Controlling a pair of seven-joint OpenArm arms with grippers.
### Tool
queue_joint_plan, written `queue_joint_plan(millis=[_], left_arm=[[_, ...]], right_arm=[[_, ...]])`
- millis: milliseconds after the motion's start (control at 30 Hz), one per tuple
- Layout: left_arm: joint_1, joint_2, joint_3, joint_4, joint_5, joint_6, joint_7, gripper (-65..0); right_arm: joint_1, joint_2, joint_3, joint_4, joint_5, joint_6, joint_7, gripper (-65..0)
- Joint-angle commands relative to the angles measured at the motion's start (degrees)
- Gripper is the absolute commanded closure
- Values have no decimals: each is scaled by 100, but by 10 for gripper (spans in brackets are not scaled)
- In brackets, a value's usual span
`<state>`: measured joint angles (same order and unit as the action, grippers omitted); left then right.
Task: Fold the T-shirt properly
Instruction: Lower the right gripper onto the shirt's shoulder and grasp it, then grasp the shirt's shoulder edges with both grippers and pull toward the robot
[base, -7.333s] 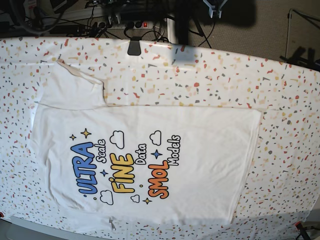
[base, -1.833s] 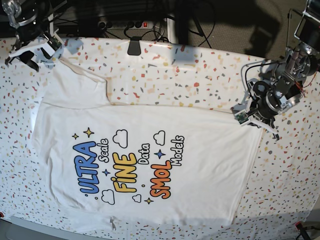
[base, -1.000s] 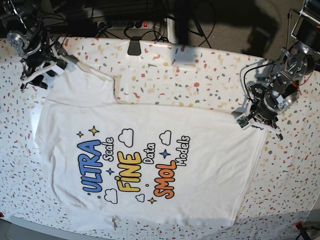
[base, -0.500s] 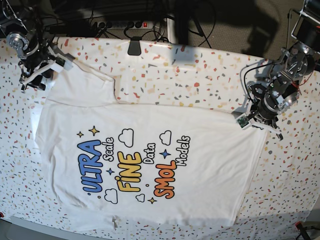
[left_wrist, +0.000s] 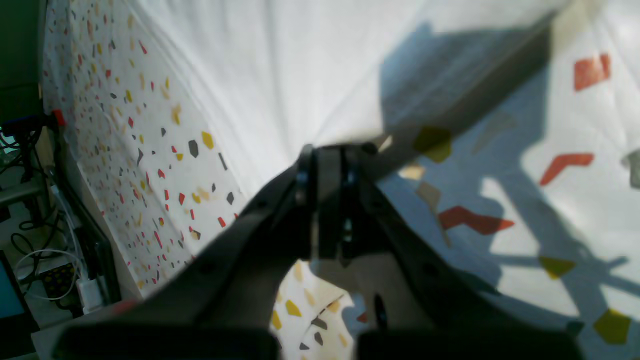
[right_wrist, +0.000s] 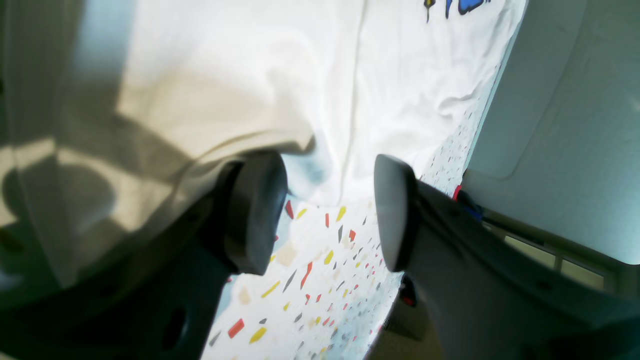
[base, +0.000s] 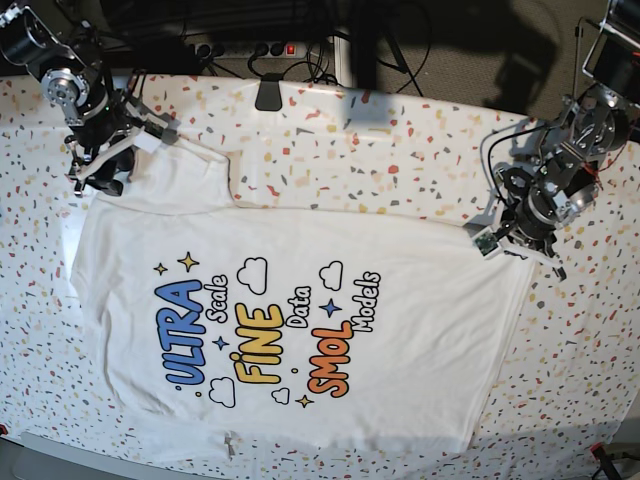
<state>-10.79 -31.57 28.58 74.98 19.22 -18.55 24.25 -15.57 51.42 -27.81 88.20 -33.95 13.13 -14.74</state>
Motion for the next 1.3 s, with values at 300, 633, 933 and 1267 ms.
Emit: queue_joint_plan(millis=[300, 633, 933, 1267], left_arm=[[-79, -81, -35, 42, 20, 15, 37, 0], [-79, -72, -35, 42, 15, 15, 39, 0], [-63, -66, -35, 42, -348, 15, -4, 0], [-61, -68, -35, 197, -1119, 17, 363, 0]], right_arm=[[223, 44, -9, 57, 1067, 804, 481, -323], [225, 46, -7, 55, 1045, 1342, 470, -183], [223, 48, -7, 55, 2048, 905, -269, 0], [188, 90, 11, 730, 2347, -52, -966, 0]])
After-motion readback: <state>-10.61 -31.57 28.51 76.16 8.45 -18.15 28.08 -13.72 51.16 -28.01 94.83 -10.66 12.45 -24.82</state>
